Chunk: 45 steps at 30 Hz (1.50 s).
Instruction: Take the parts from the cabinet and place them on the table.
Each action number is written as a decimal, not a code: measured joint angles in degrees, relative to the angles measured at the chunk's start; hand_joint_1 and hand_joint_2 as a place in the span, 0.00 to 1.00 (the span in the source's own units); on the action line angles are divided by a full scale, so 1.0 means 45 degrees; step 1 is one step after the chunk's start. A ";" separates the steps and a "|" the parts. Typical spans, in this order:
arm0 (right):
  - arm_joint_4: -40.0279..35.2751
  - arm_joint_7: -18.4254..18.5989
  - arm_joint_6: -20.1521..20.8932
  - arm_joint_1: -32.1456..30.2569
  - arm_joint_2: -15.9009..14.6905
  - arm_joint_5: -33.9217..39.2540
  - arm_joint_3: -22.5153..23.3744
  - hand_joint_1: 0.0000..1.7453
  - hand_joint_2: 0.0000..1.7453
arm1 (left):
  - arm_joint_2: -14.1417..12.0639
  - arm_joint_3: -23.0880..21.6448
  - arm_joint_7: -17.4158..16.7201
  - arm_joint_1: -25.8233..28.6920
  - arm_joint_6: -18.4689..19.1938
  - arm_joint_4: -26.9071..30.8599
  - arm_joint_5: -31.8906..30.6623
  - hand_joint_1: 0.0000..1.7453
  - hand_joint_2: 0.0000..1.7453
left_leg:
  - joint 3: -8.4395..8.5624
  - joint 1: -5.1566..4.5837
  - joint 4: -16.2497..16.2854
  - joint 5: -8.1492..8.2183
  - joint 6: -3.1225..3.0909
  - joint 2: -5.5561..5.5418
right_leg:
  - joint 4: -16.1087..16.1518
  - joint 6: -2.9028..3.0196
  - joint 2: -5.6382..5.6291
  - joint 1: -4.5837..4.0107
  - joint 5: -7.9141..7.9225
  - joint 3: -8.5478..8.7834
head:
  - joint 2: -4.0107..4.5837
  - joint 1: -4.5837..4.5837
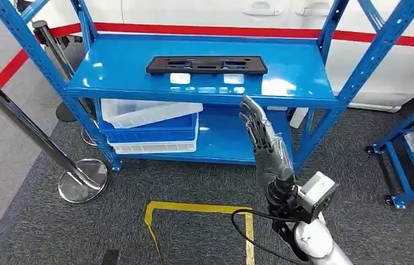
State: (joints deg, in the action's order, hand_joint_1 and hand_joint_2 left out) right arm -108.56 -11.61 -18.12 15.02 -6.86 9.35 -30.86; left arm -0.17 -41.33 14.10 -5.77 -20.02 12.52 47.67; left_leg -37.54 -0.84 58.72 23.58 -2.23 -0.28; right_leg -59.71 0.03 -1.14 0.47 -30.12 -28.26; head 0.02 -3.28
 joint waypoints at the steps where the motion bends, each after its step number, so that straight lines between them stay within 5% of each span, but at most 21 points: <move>1: -0.0029 -0.0005 0.0000 0.0053 0.0000 0.0005 0.0000 0.00 0.00 | 0.0000 -0.0005 0.0000 -0.0051 0.0005 0.0000 -0.0010 0.00 0.00 | 0.0216 0.0010 -0.0073 0.0059 -0.0075 -0.0029 | -0.0096 -0.0056 0.0008 -0.0015 0.0045 0.0039 | 0.0000 -0.0015; 4: -0.0019 0.0005 0.0005 0.0079 0.0000 0.0019 -0.0005 0.00 0.00 | 0.0000 -0.0058 0.0000 -0.0128 0.0010 0.0000 -0.0048 0.00 0.00 | 0.0764 0.0073 -0.0283 0.0301 -0.0317 -0.0017 | -0.2091 -0.0176 0.0124 0.0012 0.0063 -0.1091 | 0.0000 0.0044; 6: 0.0010 0.0029 0.0019 0.0033 -0.0005 0.0039 -0.0005 0.00 0.00 | -0.0019 -0.0063 -0.0010 -0.0133 0.0010 0.0000 -0.0049 0.00 0.00 | 0.1002 0.0069 -0.0283 0.0551 -0.0324 -0.0025 | -0.3392 -0.0240 0.0127 0.0049 -0.0834 -0.2212 | 0.0000 0.0029; 8: 0.0048 0.0087 0.0034 0.0018 -0.0009 0.0044 -0.0005 0.00 0.00 | -0.0019 -0.0082 -0.0034 -0.0101 0.0019 0.0000 -0.0053 0.00 0.00 | 0.1351 0.0070 -0.0280 0.0827 -0.0310 -0.0059 | -0.3458 -0.0289 0.0128 0.0047 -0.1275 -0.2783 | 0.0000 0.0044; 10: 0.0097 0.0107 0.0068 0.0019 -0.0024 0.0058 -0.0005 0.00 0.00 | 0.0010 -0.0092 -0.0044 -0.0084 0.0019 0.0000 -0.0073 0.00 0.00 | 0.1823 0.0081 -0.0279 0.1148 -0.0258 -0.0101 | -0.2005 -0.0205 0.0128 0.0044 -0.0283 -0.2581 | 0.0000 0.0039; 12: 0.0126 0.0112 0.0102 0.0021 -0.0029 0.0058 -0.0005 0.00 0.00 | 0.0039 -0.0107 -0.0063 -0.0062 0.0019 0.0000 -0.0087 0.00 0.00 | 0.2006 0.0074 -0.0286 0.1478 -0.0131 -0.0111 | -0.0175 -0.0110 0.0150 0.0022 0.1901 -0.2296 | 0.0000 0.0054; 13: 0.0165 0.0117 0.0107 0.0048 -0.0034 0.0058 -0.0009 0.00 0.00 | 0.0039 -0.0150 -0.0097 -0.0123 0.0015 0.0000 -0.0102 0.00 0.00 | 0.2131 0.0044 -0.0160 0.1608 -0.0025 -0.0171 | -0.0077 -0.0041 0.0155 -0.0087 0.1630 -0.2412 | -0.0005 0.0009; 16: 0.0184 0.0160 0.0204 0.0090 -0.0044 0.0058 -0.0019 0.00 0.00 | 0.0039 -0.0165 -0.0150 -0.0180 0.0005 0.0000 -0.0107 0.00 0.00 | 0.2208 0.0053 -0.0154 0.1641 0.0174 -0.0150 | -0.0032 0.0211 0.0106 -0.0097 0.1685 -0.2234 | 0.0000 0.0006; 18: 0.0190 0.0165 0.0223 0.0135 -0.0029 0.0053 -0.0019 0.00 0.00 | 0.0024 -0.0180 -0.0165 -0.0215 -0.0010 0.0000 -0.0126 0.00 0.00 | 0.1935 0.0084 0.0490 0.1693 0.0278 -0.0102 | 0.0108 0.0383 0.0127 -0.0015 0.1622 -0.1926 | 0.0000 0.0005; 22: 0.0253 0.0277 0.0331 0.0197 -0.0029 0.0073 -0.0039 0.00 0.00 | 0.0053 -0.0209 -0.0233 -0.0251 -0.0010 0.0000 -0.0189 0.00 0.00 | -0.0145 0.0244 0.3469 0.2987 0.0597 -0.0034 | 0.0119 0.0481 0.0161 -0.0010 0.1326 -0.1646 | 0.0000 -0.0097; 24: 0.0326 0.0335 0.0471 0.0196 -0.0029 0.0243 -0.0073 0.00 0.00 | 0.0058 -0.0219 -0.0262 -0.0225 -0.0015 0.0000 -0.0194 0.00 0.00 | -0.0326 0.0290 0.3026 0.2380 0.0653 -0.0028 | 0.0118 0.0463 0.0124 -0.0008 0.1172 -0.1436 | 0.0000 -0.0107; 27: 0.0389 0.0369 0.0641 0.0230 -0.0029 0.0403 -0.0102 0.00 0.00 | 0.0058 -0.0238 -0.0282 -0.0271 -0.0015 0.0000 -0.0247 0.00 0.00 | 0.0613 0.0295 -0.0013 0.0286 0.0481 -0.0016 | 0.0120 0.0342 0.0113 -0.0007 0.0944 -0.1092 | 0.0000 -0.0107; 29: 0.0452 0.0369 0.0753 0.0298 -0.0029 0.0524 -0.0117 0.00 0.00 | 0.0058 -0.0296 -0.0325 -0.0337 -0.0024 0.0000 -0.0316 0.00 0.00 | 0.0569 0.0152 -0.0031 0.1050 0.0345 -0.0018 | 0.0133 0.0196 0.0110 -0.0020 0.0873 -0.1075 | -0.0005 -0.0102; 30: 0.0476 0.0369 0.0807 0.0311 -0.0029 0.0568 -0.0131 0.00 0.00 | 0.0058 -0.0306 -0.0355 -0.0324 -0.0024 0.0000 -0.0325 0.00 0.00 | 0.0659 0.0130 -0.0061 0.0654 0.0251 -0.0020 | 0.0138 0.0092 0.0106 -0.0010 0.0814 -0.1044 | 0.0000 -0.0092; 33: 0.0496 0.0364 0.1084 0.0388 -0.0034 0.0821 -0.0141 0.00 0.00 | 0.0083 -0.0321 -0.0393 -0.0324 -0.0034 0.0000 -0.0330 0.00 0.00 | 0.0881 0.0264 -0.0281 0.0408 0.0027 0.0015 | 0.0021 -0.0132 0.0151 0.0004 0.0634 -0.0962 | -0.0005 -0.0088; 34: 0.0505 0.0359 0.1180 0.0434 -0.0034 0.0937 -0.0141 0.00 0.00 | 0.0087 -0.0345 -0.0398 -0.0357 -0.0029 0.0000 -0.0350 0.00 0.00 | 0.0934 0.0252 -0.0325 0.0430 -0.0019 0.0020 | -0.0407 -0.0167 0.0161 -0.0034 0.0341 -0.1150 | 0.0000 -0.0072; 36: 0.0549 0.0350 0.1351 0.0481 -0.0034 0.1152 -0.0146 0.00 0.00 | 0.0073 -0.0437 -0.0403 -0.0400 -0.0029 0.0000 -0.0359 0.00 0.00 | 0.0965 0.0230 -0.0320 0.0484 -0.0145 0.0033 | -0.2441 -0.0214 0.0165 0.0003 -0.0622 -0.2193 | 0.0000 -0.0034; 38: 0.0612 0.0350 0.1428 0.0481 -0.0034 0.1243 -0.0155 0.00 0.00 | 0.0073 -0.0481 -0.0442 -0.0425 -0.0029 0.0000 -0.0364 0.00 0.00 | 0.0984 0.0207 -0.0293 0.0560 -0.0175 0.0015 | -0.3794 -0.0261 0.0168 0.0026 -0.0897 -0.3049 | -0.0005 -0.0034; 40: 0.0656 0.0350 0.1545 0.0501 -0.0034 0.1268 -0.0165 0.00 0.00 | 0.0078 -0.0510 -0.0510 -0.0412 -0.0005 0.0000 -0.0432 0.00 0.00 | 0.1114 0.0207 -0.0269 0.0675 -0.0143 -0.0032 | -0.2935 -0.0245 0.0170 0.0026 -0.0020 -0.2795 | 0.0000 -0.0024; 42: 0.0685 0.0350 0.1603 0.0601 -0.0034 0.1268 -0.0185 0.00 0.00 | 0.0092 -0.0515 -0.0539 -0.0421 0.0000 0.0000 -0.0461 0.00 0.00 | 0.1315 0.0207 -0.0228 0.0847 -0.0082 -0.0050 | -0.0727 -0.0158 0.0174 0.0021 0.1267 -0.1834 | 0.0000 -0.0024; 45: 0.0748 0.0345 0.1680 0.0751 -0.0029 0.1273 -0.0238 0.00 0.00 | 0.0087 -0.0554 -0.0534 -0.0511 -0.0010 0.0000 -0.0476 0.00 0.00 | 0.1220 0.0133 -0.0163 0.0972 0.0130 -0.0055 | 0.0024 -0.0002 0.0165 -0.0044 0.1108 -0.1500 | 0.0000 -0.0062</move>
State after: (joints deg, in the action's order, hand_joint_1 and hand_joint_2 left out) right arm -105.20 -10.05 -10.56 18.40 -6.99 15.08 -31.93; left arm 0.22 -43.82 11.69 -8.07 -20.06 12.52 45.53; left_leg -32.05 -0.24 57.98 27.95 -1.64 -0.53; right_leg -59.60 0.02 -0.40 0.27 -25.14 -35.01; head 0.02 -3.56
